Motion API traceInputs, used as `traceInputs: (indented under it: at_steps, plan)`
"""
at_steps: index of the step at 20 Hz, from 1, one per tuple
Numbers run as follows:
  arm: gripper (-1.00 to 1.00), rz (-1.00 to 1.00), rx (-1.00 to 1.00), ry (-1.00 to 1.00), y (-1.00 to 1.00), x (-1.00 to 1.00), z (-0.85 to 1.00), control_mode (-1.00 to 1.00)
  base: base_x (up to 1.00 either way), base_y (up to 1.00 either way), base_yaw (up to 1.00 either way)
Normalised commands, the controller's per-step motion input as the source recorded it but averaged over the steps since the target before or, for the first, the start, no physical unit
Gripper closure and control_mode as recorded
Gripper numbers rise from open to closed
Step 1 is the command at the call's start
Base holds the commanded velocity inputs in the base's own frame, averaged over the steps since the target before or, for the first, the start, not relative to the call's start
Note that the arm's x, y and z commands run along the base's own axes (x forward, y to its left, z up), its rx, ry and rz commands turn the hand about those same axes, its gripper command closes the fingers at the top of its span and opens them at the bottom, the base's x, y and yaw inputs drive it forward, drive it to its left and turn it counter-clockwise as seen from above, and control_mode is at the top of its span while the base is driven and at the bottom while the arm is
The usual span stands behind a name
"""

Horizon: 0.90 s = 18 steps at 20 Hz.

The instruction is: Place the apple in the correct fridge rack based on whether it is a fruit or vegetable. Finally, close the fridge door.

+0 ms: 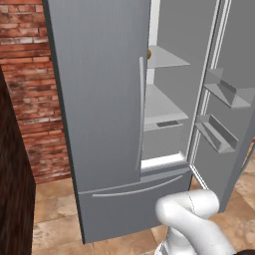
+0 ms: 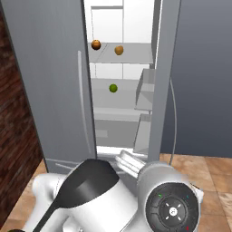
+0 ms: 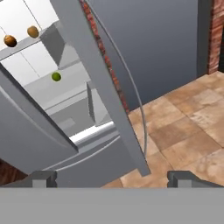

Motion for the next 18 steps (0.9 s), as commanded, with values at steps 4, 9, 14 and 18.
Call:
traceInputs:
  at_steps: [4,9,14,18]
  plan:
    - [-1.0,0.0,0.0,0.0,-0.33,0.63,-0.27,-1.0,0.0,0.0,0.0]
    - [-1.0,0.0,0.0,0.0,-0.4,0.61,-0.39,-1.0,0.0,0.0,0.0]
    - [-1.0,0.0,0.0,0.0,-0.4,0.61,-0.32,-1.0,0.0,0.0,0.0]
    - [-1.0,0.0,0.0,0.0,-0.43,0.62,-0.25,-1.0,0.0,0.0,0.0]
